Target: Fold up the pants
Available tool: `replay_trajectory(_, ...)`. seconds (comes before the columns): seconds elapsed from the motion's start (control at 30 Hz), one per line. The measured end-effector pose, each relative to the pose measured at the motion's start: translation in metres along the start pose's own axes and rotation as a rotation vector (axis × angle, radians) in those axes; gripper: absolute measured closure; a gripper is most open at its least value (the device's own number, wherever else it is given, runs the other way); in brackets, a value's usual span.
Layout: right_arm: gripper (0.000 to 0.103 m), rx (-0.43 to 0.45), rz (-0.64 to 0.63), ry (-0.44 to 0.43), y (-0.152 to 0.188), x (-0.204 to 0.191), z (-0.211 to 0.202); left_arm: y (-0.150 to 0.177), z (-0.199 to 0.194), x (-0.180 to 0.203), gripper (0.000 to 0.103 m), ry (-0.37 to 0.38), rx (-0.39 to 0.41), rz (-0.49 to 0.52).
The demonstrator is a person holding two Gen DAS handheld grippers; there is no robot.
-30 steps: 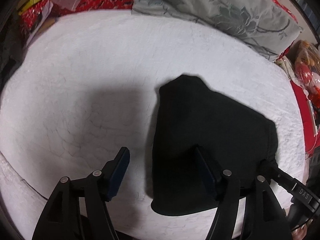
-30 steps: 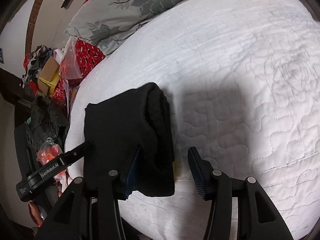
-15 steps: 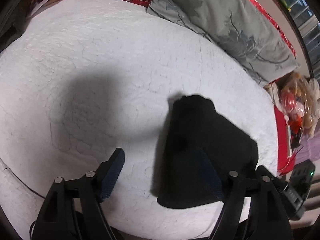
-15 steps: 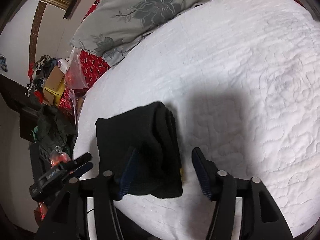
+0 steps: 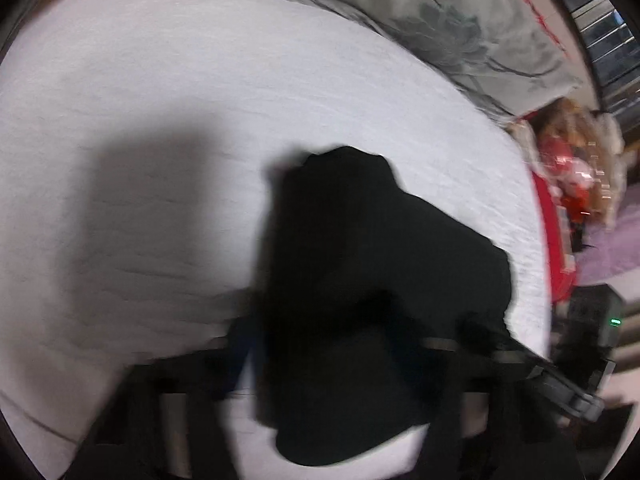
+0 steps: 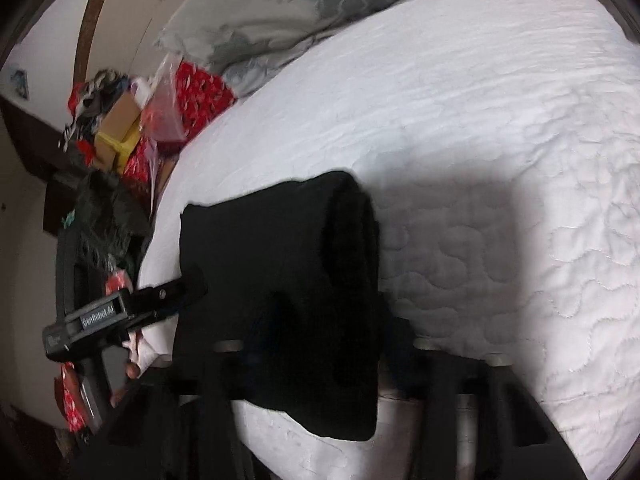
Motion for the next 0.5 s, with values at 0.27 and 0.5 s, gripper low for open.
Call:
replay_trajectory(0.27, 0.072, -0.005, 0.031, -0.072, -0.005, -0.008, -0.015, -0.010, -0.014, -0.009, 0.078, 0.083, 0.000, -0.048)
replay_trajectory(0.5, 0.075, 0.006, 0.078, -0.157, -0.034, -0.029, -0.008, -0.047, -0.040, -0.013, 0.079, 0.077, 0.059, -0.055)
Point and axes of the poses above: each gripper's, at about its wrist camera, not at the fingertips, and z roughly the way its jaws point, x to its right, y to its underside, the point moved 10 cm from there along z, roughly the way its jaws point, and after that the axes turned 7 degrees about y, right-handed, at the moved point
